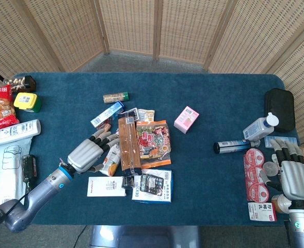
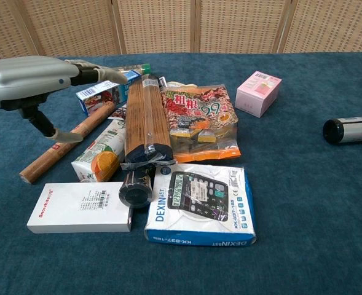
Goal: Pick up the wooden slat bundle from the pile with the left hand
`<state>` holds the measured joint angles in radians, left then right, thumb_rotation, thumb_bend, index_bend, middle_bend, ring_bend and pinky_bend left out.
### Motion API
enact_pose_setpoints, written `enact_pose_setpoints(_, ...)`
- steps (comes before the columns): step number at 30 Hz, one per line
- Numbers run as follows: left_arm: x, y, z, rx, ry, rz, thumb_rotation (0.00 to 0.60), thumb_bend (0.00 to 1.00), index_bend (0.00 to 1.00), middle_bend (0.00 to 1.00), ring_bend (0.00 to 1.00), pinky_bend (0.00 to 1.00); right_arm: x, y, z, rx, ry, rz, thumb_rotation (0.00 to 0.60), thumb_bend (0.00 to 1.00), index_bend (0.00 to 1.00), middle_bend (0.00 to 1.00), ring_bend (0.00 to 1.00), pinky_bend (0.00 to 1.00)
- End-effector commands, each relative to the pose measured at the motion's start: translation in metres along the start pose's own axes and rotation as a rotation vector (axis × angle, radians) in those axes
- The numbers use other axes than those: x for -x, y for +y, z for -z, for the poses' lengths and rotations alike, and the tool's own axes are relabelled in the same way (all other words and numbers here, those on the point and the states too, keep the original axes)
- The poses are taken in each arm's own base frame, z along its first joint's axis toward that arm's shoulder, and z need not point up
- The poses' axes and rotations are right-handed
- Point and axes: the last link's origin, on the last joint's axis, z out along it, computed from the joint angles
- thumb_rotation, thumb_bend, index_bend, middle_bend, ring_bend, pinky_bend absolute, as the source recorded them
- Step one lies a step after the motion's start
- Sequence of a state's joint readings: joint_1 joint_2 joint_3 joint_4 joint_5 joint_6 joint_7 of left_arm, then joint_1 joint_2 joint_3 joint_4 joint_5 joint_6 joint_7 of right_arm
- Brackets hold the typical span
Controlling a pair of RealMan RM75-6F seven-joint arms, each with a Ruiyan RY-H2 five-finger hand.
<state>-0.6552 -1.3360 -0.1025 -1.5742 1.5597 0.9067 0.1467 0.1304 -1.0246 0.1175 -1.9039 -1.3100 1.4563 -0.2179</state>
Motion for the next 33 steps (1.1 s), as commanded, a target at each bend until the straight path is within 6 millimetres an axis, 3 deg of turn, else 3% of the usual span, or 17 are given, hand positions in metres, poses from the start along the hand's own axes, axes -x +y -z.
enact_pose_setpoints(1,0.007,0.006,-0.015,0.028,-0.026,-0.005,0.600,0.31,0.00,0.00,0.00,0.00,-0.002,0.002,0.002,0.004,0.005,-0.008,0.587,0.32,0.00,0.03,0.00,0.00)
enact_pose_setpoints(9,0.018,0.009,-0.035,0.039,-0.038,-0.042,0.600,0.31,0.00,0.00,0.00,0.00,-0.004,0.008,0.008,0.024,0.012,-0.016,0.586,0.32,0.00,0.03,0.00,0.00)
enact_pose_setpoints(23,0.045,0.038,-0.087,0.099,0.027,-0.109,0.600,0.31,0.01,0.00,0.02,0.00,-0.007,0.012,0.017,0.037,0.018,-0.038,0.587,0.32,0.00,0.04,0.00,0.00)
enact_pose_setpoints(26,0.045,0.042,-0.091,0.110,0.083,-0.132,0.600,0.32,0.19,0.14,0.27,0.00,-0.007,0.012,0.017,0.032,0.016,-0.040,0.586,0.32,0.00,0.04,0.00,0.00)
enact_pose_setpoints(27,0.045,0.042,-0.092,0.109,0.108,-0.131,0.600,0.34,0.30,0.27,0.43,0.04,-0.006,0.012,0.017,0.032,0.015,-0.042,0.586,0.32,0.00,0.04,0.00,0.00)
enact_pose_setpoints(31,0.043,0.038,-0.089,0.102,0.178,-0.103,0.600,0.38,0.55,0.57,0.78,0.41,-0.006,0.013,0.017,0.035,0.015,-0.045,0.588,0.32,0.00,0.04,0.00,0.00)
enact_pose_setpoints(33,0.042,0.033,-0.086,0.093,0.192,-0.091,0.600,0.39,0.61,0.65,0.87,0.50,-0.006,0.013,0.017,0.033,0.015,-0.047,0.586,0.32,0.00,0.04,0.00,0.00)
